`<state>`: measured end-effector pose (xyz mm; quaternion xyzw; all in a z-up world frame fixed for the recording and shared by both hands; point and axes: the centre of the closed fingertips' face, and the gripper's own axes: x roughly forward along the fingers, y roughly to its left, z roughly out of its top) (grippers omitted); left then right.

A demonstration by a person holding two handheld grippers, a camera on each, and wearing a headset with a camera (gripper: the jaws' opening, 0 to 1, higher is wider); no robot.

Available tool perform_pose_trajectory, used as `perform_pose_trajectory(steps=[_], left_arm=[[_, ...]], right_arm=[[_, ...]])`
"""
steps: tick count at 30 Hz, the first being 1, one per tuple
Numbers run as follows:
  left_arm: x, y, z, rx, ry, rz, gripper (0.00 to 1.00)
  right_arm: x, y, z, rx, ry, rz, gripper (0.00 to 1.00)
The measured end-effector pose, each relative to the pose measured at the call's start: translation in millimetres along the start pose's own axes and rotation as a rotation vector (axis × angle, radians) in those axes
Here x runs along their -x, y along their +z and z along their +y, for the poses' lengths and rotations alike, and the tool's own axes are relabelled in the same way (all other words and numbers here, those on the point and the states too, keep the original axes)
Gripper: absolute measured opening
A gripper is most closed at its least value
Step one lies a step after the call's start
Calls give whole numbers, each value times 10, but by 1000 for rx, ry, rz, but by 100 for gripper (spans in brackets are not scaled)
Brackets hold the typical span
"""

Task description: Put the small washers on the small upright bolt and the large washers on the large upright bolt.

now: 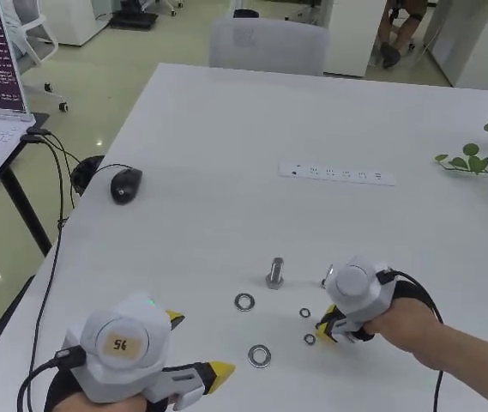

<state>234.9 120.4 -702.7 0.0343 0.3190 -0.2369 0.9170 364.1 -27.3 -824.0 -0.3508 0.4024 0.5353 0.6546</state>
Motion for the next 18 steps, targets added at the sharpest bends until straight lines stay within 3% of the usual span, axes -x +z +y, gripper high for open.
perform_pose_trajectory(steps=[18], left_arm=[[18, -42, 19, 4, 6, 7, 58]], right_arm=[[2, -27, 18, -4, 12, 14, 14]])
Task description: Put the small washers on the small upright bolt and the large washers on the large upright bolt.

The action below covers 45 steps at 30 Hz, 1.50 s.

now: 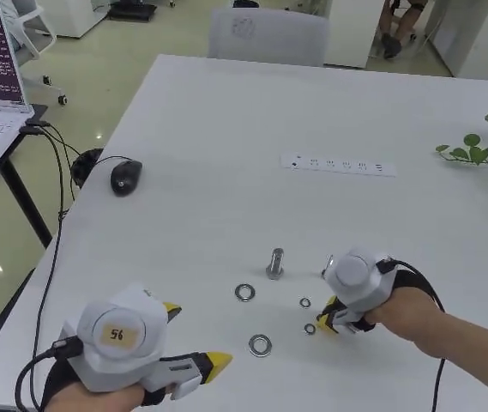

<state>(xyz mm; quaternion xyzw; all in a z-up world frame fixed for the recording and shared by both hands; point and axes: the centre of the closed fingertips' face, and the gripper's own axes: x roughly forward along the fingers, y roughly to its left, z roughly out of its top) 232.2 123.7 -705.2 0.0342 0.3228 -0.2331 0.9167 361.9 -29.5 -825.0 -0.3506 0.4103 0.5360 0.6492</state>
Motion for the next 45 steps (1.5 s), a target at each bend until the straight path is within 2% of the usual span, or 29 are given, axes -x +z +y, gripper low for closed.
perform_pose_trajectory(steps=[5, 8, 13, 17, 25, 29, 32, 37, 45], left_arm=[[14, 34, 29, 5, 9, -14, 58], [9, 36, 33, 21, 7, -22, 58], [-17, 12, 2, 9, -6, -11, 58], [-16, 23, 2, 7, -6, -11, 58], [-4, 14, 32, 14, 0, -11, 58], [-1, 2, 33, 19, 0, -10, 58], [-5, -5, 30, 19, 2, -8, 58], [-19, 1, 15, 22, 1, -11, 58], [-18, 10, 26, 21, 2, -12, 58]], right_arm=[[6, -23, 11, 0, 8, 7, 14], [20, -53, 38, 31, 25, 14, 14], [27, -61, 21, 49, 47, 25, 14], [29, -67, 44, 109, 63, 50, 17], [34, -74, 62, 168, 80, 81, 18], [34, -87, 70, 223, 94, 125, 17], [36, -85, 68, 229, 91, 139, 16], [42, -92, 62, 227, 84, 133, 14], [51, -91, 41, 108, 70, 79, 13]])
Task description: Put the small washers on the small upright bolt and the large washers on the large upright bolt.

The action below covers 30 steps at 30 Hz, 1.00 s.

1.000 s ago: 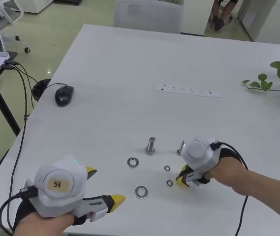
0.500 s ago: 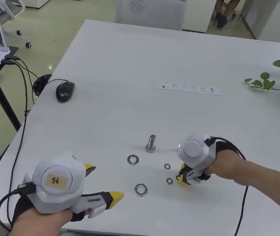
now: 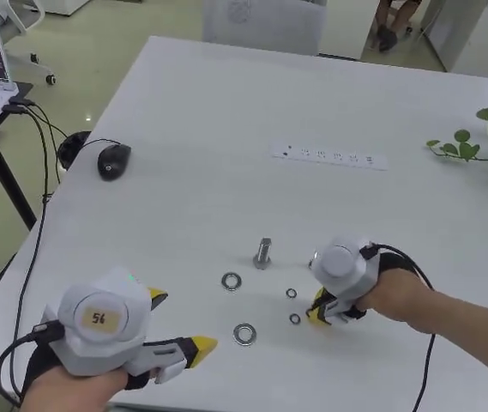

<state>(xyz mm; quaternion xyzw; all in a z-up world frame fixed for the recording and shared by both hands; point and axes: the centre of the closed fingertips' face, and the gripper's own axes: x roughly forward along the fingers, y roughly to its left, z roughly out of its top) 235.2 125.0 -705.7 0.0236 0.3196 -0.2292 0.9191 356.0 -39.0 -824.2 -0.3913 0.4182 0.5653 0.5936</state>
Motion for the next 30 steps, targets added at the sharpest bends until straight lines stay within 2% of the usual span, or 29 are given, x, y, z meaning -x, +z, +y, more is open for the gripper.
perform_pose_trajectory(steps=[5, 12, 22, 30], left_arm=[[15, 3, 34, 2, 7, -1, 58], [3, 17, 32, 0, 4, -2, 58], [-17, 29, 29, 3, 0, -7, 58], [-18, 19, 14, 7, -1, -11, 58]], right_arm=[[29, -7, -32, -79, -6, -36, 13], [177, 11, -166, -136, -35, -76, 13], [470, 35, -438, -151, -95, -87, 13], [691, 200, -719, -133, -137, -106, 13]])
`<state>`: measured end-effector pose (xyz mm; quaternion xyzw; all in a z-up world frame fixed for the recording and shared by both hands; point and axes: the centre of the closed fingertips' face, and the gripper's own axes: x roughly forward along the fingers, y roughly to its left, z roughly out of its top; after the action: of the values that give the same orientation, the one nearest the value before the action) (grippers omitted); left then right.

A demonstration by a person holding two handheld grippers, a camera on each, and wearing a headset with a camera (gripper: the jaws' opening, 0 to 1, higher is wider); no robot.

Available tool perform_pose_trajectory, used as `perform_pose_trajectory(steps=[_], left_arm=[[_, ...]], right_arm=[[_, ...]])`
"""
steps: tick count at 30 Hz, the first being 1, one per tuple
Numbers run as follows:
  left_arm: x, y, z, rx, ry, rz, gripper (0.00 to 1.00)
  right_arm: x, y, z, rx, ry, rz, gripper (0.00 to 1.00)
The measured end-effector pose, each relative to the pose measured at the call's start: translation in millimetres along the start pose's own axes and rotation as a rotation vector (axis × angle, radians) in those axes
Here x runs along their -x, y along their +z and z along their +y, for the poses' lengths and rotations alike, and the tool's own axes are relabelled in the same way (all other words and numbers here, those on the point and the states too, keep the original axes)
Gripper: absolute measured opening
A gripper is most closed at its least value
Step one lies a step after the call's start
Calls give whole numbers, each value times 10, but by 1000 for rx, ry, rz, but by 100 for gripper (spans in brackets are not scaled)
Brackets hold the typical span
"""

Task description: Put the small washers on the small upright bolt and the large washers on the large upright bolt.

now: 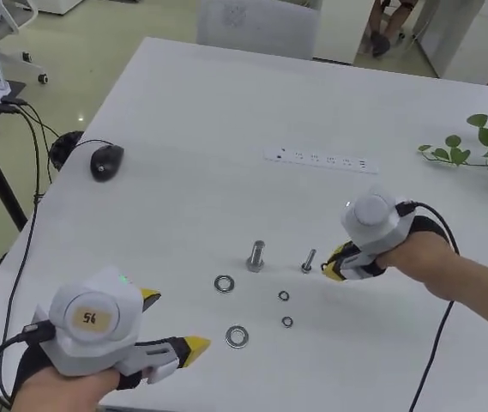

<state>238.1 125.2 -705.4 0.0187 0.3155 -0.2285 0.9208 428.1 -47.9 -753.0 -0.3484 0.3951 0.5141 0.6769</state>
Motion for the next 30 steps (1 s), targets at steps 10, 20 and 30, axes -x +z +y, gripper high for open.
perform_pose_trajectory(steps=[10, 20, 30], left_arm=[[11, 22, 6, 2, 4, -6, 58], [46, -28, 45, 21, 20, -5, 58], [45, -31, 83, 29, 28, -4, 58]], right_arm=[[-23, 246, -167, 72, 7, 35, 13], [-101, 237, -96, 133, 40, 109, 13], [-109, 216, -82, 135, 39, 125, 14]])
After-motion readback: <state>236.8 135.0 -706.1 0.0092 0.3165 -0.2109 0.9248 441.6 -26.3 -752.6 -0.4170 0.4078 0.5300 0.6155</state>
